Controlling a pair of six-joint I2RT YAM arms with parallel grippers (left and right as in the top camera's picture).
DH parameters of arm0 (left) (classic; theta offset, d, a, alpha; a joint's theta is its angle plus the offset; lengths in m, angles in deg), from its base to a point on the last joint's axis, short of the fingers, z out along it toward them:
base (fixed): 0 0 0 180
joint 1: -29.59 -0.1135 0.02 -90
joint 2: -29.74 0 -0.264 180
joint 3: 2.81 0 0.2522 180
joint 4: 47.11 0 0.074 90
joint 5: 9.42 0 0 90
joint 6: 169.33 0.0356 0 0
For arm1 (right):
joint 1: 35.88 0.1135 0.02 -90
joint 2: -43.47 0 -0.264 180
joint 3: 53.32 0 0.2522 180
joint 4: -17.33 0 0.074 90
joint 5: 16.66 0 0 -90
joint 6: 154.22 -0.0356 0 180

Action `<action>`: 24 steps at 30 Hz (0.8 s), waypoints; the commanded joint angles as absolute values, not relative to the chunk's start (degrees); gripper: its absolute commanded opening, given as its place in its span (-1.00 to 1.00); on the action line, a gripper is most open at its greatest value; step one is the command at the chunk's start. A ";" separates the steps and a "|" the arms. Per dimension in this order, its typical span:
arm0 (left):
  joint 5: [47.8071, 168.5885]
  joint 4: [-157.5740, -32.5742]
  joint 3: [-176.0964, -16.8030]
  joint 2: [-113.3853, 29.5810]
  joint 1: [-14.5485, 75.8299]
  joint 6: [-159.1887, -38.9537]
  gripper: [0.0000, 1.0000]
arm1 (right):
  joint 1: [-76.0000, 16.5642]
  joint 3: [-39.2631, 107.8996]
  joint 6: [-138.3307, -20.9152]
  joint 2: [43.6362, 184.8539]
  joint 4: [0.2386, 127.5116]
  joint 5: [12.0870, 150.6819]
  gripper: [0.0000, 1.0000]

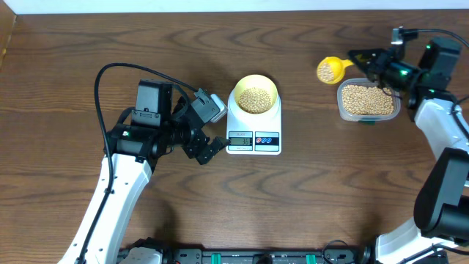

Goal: Scoop item into bowl and weigh 50g on scale
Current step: 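Lift the filled scoop out of the tub with the right gripper, then carry the filled scoop left over the yellow bowl with the right gripper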

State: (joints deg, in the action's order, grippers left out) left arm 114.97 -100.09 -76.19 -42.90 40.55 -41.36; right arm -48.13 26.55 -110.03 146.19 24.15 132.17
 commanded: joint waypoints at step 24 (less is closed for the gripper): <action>115.72 -100.29 -75.77 -43.25 40.31 -40.57 0.96 | -33.18 26.31 -108.78 146.74 20.15 122.73 -0.97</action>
State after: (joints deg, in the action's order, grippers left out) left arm 114.97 -100.09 -76.19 -42.90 40.55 -41.36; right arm -34.36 26.48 -109.63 146.19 20.46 125.24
